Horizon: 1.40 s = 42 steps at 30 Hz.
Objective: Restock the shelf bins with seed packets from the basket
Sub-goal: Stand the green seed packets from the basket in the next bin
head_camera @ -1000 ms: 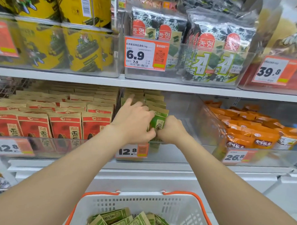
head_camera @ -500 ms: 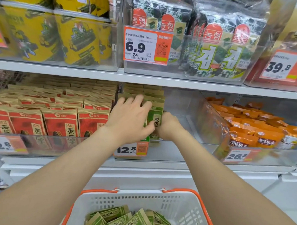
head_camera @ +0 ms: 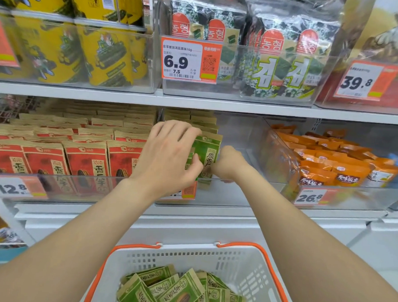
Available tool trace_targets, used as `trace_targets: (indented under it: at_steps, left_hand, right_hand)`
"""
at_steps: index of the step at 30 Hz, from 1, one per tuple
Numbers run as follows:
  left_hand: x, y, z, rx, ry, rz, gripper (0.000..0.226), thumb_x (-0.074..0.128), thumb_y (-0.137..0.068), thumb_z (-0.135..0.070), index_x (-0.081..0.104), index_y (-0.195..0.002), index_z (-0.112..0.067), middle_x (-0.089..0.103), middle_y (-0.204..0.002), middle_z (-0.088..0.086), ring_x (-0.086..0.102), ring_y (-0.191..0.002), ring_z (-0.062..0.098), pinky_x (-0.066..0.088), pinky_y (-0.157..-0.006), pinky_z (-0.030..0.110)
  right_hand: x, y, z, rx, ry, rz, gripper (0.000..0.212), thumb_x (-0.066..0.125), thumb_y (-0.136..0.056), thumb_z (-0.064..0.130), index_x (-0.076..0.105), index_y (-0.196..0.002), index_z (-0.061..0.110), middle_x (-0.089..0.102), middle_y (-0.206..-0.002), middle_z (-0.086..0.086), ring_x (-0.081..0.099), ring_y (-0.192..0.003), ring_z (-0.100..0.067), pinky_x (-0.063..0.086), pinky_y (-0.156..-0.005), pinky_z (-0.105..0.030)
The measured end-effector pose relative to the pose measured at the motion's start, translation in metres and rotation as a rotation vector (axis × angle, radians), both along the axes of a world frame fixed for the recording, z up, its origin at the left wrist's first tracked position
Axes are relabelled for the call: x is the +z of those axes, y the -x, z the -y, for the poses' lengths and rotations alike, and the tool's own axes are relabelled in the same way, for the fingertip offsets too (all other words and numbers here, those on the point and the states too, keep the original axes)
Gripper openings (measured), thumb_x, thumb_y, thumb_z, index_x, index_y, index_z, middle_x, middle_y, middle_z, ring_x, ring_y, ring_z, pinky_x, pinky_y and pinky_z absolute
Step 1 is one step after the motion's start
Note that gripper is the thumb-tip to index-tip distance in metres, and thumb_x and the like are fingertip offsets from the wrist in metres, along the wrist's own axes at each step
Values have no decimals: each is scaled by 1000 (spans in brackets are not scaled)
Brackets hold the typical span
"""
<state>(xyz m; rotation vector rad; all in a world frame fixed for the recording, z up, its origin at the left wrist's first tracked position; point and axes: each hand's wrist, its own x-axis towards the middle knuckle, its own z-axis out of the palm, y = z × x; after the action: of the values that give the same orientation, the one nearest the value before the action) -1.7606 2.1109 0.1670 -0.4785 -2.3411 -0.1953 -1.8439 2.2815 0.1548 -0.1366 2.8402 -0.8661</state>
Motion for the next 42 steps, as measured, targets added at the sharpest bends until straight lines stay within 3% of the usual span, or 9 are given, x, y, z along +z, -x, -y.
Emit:
trace_targets:
  at_steps: [4, 8, 11, 14, 21, 26, 29, 33, 42]
  left_hand:
    - [-3, -13, -2, -30, 4, -59, 22, 59, -85, -23, 64, -104, -13, 59, -104, 3, 55, -101, 30, 43, -88, 44]
    - [-8, -31, -5, -82, 7, -65, 8, 60, -86, -24, 59, -84, -16, 54, -83, -1, 48, -80, 24, 37, -71, 40]
    - [-29, -49, -17, -177, 89, 167, 17, 55, -88, -38, 58, -80, -23, 58, -69, -7, 56, -65, 21, 41, -61, 35]
    - [-65, -60, -33, -132, 335, 518, 31, 46, -94, -48, 64, -95, -23, 69, -84, -2, 66, -78, 29, 37, -61, 33]
    - [-158, -84, -62, -261, 478, 1119, 29, 45, -103, -36, 68, -97, -19, 70, -93, 3, 65, -86, 28, 56, -81, 41]
    - [-216, -97, -62, -169, 701, 1278, 14, 46, -104, -12, 59, -102, -15, 58, -93, 2, 60, -83, 25, 56, -79, 44]
    - [-242, -108, -41, -42, 799, 1417, 59, 52, -99, 3, 39, -153, -15, 60, -124, 9, 62, -108, 30, 55, -86, 43]
    - [-268, -117, -22, 47, 775, 1456, 87, 59, -98, 2, 11, -167, -18, 30, -166, 13, 48, -139, 35, 50, -105, 47]
    - [-294, -116, -16, -26, 1013, 1224, 25, 59, -105, -11, 67, -128, -11, 64, -134, 9, 54, -126, 30, 46, -102, 43]
  right_hand:
    - [1, -13, -8, -128, -10, -140, 48, 83, -85, 39, 40, -79, 18, 47, -81, -1, 56, -86, -31, 45, -66, -35]
    - [4, -35, -21, -104, -76, -301, 28, 66, -96, 35, 52, -92, 11, 57, -98, -11, 57, -94, -40, 50, -74, -40]
    - [2, -52, -28, -19, -183, -559, 28, 56, -94, 23, 62, -118, 9, 62, -115, -15, 55, -109, -39, 50, -89, -46]
    - [-3, -79, -28, 106, -220, -678, 20, 54, -90, 19, 62, -106, 11, 60, -106, -14, 52, -102, -37, 46, -83, -45]
    - [-46, -149, -26, 478, -496, -432, 19, 55, -93, 23, 65, -106, 14, 64, -104, -10, 62, -97, -37, 36, -68, -35]
    - [-58, -171, -31, 571, -524, -347, 15, 54, -94, 22, 62, -104, 14, 61, -96, -8, 61, -87, -36, 38, -63, -36]
    - [-63, -177, -34, 601, -553, -310, 13, 53, -94, 21, 61, -100, 14, 58, -90, -7, 59, -82, -35, 37, -61, -35]
    - [-64, -180, -36, 641, -587, -250, 17, 51, -97, 21, 61, -108, 14, 50, -89, -5, 51, -79, -33, 34, -61, -33]
    - [-62, -173, -30, 688, -644, -201, 13, 51, -99, 20, 60, -106, 14, 39, -76, 0, 55, -76, -33, 35, -55, -33]
